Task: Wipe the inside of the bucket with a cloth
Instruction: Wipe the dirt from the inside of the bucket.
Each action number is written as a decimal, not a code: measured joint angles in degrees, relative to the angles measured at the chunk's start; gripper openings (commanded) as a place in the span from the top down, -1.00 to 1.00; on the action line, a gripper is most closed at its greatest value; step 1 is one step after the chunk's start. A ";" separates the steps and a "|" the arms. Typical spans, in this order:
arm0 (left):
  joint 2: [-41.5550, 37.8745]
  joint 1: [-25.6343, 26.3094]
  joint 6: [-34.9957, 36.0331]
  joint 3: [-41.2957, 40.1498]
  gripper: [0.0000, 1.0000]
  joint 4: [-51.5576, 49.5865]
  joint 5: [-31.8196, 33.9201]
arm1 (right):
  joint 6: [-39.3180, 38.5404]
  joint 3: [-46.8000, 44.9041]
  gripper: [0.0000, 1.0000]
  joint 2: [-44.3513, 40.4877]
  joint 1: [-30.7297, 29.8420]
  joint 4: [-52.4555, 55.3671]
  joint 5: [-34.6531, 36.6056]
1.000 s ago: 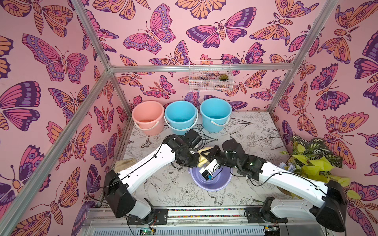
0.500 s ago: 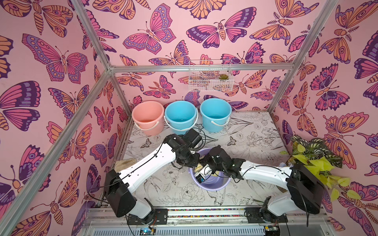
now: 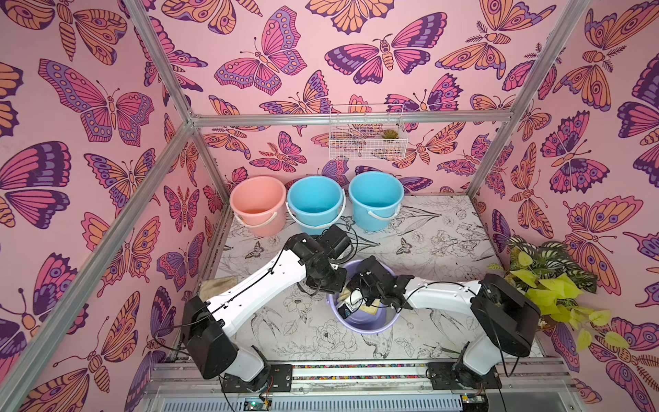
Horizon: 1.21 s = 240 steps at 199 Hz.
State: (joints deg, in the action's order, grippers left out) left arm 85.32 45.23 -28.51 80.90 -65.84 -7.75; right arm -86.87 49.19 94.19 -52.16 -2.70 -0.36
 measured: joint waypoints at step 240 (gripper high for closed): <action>1.92 0.46 0.63 0.76 1.00 1.46 -1.70 | 0.02 19.45 1.00 -12.52 -2.36 46.27 12.68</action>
State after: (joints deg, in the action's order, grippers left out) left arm 87.24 45.69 -27.88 81.67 -64.38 -9.45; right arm -86.85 68.64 81.67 -54.52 43.57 12.32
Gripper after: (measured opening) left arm 0.116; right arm 0.100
